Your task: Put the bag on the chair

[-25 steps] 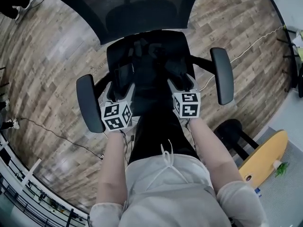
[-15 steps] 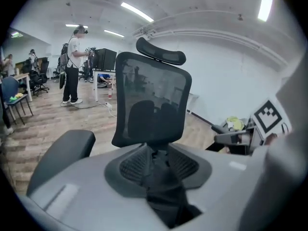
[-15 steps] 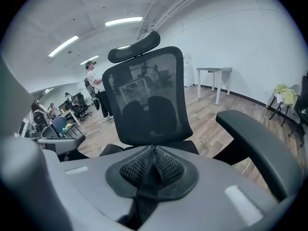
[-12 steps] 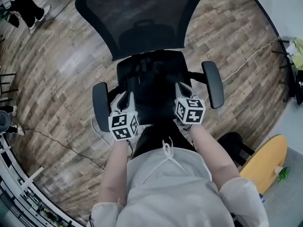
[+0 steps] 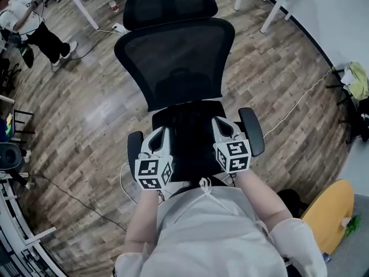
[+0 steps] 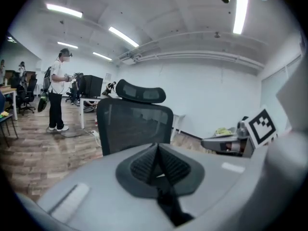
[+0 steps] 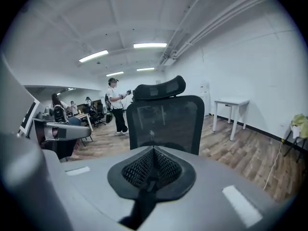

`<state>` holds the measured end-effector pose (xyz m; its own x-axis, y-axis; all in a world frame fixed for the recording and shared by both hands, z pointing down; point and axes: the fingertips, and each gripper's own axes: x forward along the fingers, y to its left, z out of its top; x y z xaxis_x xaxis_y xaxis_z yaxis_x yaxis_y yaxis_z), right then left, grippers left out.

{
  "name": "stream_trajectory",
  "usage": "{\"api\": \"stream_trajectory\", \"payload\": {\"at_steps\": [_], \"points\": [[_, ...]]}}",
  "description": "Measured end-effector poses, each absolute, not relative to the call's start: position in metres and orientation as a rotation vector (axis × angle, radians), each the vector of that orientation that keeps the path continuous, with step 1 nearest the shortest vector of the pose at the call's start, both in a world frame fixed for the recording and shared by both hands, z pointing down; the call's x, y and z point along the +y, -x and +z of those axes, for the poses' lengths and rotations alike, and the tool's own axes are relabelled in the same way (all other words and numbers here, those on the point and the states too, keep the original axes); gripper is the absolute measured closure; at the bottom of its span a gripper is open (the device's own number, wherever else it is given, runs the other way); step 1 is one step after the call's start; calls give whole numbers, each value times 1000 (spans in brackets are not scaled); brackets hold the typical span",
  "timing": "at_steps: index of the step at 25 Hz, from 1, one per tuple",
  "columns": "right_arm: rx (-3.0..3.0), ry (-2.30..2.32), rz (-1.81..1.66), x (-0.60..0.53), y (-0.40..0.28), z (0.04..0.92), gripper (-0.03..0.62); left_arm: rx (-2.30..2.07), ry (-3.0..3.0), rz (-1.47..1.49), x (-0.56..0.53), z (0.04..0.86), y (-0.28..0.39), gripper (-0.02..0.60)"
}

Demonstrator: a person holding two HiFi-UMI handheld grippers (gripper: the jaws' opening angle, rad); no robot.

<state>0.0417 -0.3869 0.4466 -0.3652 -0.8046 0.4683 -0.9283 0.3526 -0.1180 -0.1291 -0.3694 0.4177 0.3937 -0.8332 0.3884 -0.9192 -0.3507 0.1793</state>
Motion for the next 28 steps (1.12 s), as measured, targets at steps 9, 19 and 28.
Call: {"api": "stream_trajectory", "payload": {"at_steps": [9, 19, 28], "points": [[-2464, -1538, 410, -392, -39, 330, 595, -1575, -2495, 139, -374, 292, 118, 575], [-2570, -1569, 280, -379, -37, 264, 595, -1611, -2590, 18, -361, 216, 117, 575], [-2633, -1523, 321, -366, -32, 260, 595, -1588, -2590, 9, -355, 207, 105, 575]]}}
